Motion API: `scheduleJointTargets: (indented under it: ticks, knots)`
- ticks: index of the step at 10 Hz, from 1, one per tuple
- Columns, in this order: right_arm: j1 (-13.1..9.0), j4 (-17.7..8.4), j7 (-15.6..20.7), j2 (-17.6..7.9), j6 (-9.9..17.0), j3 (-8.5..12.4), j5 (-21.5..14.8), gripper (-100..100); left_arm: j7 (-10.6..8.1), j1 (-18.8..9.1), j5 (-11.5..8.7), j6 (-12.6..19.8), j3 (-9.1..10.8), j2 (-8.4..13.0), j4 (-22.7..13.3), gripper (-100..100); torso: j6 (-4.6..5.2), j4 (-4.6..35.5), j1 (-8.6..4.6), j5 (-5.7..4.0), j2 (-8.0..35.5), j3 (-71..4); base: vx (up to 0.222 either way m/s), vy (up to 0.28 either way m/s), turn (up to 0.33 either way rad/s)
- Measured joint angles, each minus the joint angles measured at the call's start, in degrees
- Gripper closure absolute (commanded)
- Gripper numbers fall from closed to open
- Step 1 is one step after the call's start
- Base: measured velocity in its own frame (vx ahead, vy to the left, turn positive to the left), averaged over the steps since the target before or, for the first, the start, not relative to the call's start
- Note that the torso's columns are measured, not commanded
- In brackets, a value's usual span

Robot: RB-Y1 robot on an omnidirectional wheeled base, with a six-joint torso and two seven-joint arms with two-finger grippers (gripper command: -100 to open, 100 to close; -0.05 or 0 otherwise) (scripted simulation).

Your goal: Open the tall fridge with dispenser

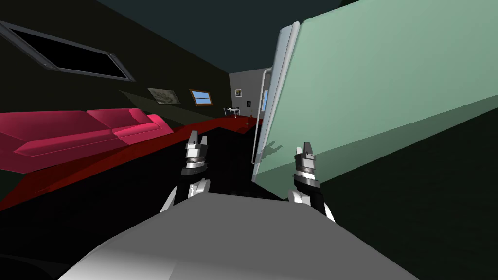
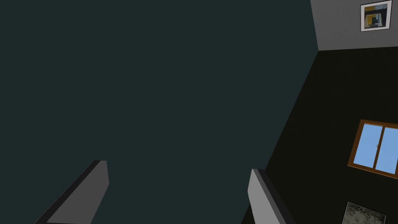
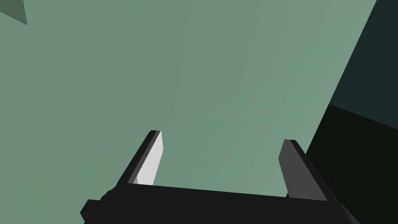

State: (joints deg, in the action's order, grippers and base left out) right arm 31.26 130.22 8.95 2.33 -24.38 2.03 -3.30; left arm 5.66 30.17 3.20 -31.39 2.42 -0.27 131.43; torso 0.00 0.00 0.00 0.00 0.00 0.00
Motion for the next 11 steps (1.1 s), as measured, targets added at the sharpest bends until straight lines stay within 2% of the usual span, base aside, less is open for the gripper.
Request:
scheduleJointTargets:
  ticks: [2, 9, 10, 11]
  knots:
    - [0.0, 0.0, 0.0, 0.0, 0.0, 0.0, 0.0, 0, 0.00, 0.0, 0.0, 0.0, 0.00, 0.0, 0.0, 0, 0.00, 6.0, 0.00, 0.00, 6.0, -12.0, 0.000, 0.000, 0.000]
    - [0.0, 0.0, 0.0, 0.0, 0.0, 0.0, 0.0, 0, 0.00, 0.0, 0.0, 0.0, 0.00, 0.0, 0.0, 0, 0.00, 35.4, 0.00, 0.00, 35.4, -70.7, 0.000, 0.000, 0.000]
    - [0.0, 0.0, 0.0, 0.0, 0.0, 0.0, 0.0, -100, 0.00, 0.0, 0.0, 0.0, 0.00, 0.0, 0.0, 0, 0.00, 39.6, 0.00, 0.00, 39.6, -79.2, 0.020, 0.009, -0.017]
    - [0.2, 0.1, 0.0, -1.5, 0.1, 0.3, -0.1, -100, 0.00, 0.0, 0.0, 0.0, 0.00, 0.0, 0.0, 0, 0.01, 41.5, 0.01, 0.00, 41.5, -83.2, 0.029, 0.030, -0.032]
